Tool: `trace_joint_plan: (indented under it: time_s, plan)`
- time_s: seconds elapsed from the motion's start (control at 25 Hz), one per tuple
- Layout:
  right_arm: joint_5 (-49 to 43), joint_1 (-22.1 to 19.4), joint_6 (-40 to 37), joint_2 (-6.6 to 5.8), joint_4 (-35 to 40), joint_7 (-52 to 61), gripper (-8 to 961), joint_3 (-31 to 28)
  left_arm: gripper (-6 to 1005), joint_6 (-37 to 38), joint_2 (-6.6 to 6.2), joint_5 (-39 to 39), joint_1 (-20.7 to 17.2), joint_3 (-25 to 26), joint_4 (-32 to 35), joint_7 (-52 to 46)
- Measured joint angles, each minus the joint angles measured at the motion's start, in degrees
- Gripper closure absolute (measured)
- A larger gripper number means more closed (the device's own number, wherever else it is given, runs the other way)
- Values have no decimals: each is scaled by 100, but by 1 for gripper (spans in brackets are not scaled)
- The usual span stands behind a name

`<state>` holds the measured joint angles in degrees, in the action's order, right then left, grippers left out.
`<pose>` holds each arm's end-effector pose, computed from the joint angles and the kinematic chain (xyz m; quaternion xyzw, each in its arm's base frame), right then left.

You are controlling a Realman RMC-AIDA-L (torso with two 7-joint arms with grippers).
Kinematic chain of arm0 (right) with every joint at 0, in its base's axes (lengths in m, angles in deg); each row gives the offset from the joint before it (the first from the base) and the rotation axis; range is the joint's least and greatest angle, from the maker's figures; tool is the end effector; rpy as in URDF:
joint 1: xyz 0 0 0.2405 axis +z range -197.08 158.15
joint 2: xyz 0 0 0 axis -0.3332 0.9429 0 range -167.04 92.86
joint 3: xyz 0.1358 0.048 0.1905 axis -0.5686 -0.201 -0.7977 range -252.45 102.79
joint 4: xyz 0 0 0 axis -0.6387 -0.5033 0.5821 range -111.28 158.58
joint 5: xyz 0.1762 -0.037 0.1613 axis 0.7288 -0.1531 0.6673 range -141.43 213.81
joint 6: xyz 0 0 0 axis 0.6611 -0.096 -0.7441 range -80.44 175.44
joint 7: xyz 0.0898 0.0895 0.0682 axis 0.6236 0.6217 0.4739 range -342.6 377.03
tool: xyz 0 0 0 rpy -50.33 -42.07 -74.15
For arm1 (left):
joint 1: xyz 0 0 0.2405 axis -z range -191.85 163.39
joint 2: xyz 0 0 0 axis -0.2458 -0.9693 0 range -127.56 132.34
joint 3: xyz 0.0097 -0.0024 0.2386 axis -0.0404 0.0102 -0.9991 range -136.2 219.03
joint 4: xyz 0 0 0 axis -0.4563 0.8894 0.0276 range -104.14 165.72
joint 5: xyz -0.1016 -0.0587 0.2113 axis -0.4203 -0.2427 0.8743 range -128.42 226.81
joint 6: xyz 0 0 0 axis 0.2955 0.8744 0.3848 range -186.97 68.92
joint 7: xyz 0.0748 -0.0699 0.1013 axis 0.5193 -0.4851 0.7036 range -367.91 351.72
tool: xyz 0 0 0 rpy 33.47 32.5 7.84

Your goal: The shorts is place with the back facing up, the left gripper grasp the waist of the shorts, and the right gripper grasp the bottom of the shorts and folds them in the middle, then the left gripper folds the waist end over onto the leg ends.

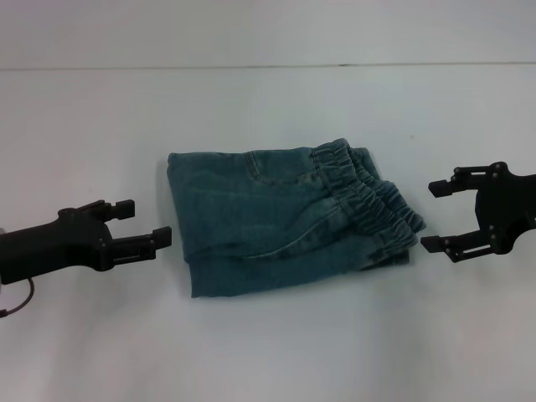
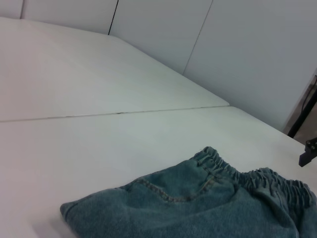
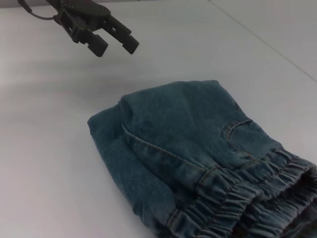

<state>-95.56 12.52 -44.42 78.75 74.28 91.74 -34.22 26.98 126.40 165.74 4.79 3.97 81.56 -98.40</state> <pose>0.2767 0.3628 0.0593 -0.9859 0.0830 0.0491 0.1365 -0.3105 0.3143 0.0269 -0.8920 -0.3365 -0.2239 0.2026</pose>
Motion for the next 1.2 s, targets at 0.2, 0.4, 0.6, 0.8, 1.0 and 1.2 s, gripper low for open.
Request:
trace_joint_plan:
  time_s: [0.2,0.4,0.6,0.8,1.0,1.2]
  plan:
    - [0,-8,0,0,0,0,68,0,51,4,0,27,32,-6,1,-10]
    - [0,-8,0,0,0,-1,68,0,51,4,0,47,50,-9,-11,-15]
    - [0,-16,0,0,0,-2,68,-5,51,14,0,69,51,-9,1,-79]
    - [25,-25,-29,3,0,-33,69,-23,51,44,-1,121,50,-70,3,-84]
    - [265,-18,-42,104,-66,-186,69,-65,50,44,0,193,71,-99,2,-84]
    - [349,44,9,292,-72,-397,69,-63,50,54,0,199,82,-101,3,-84]
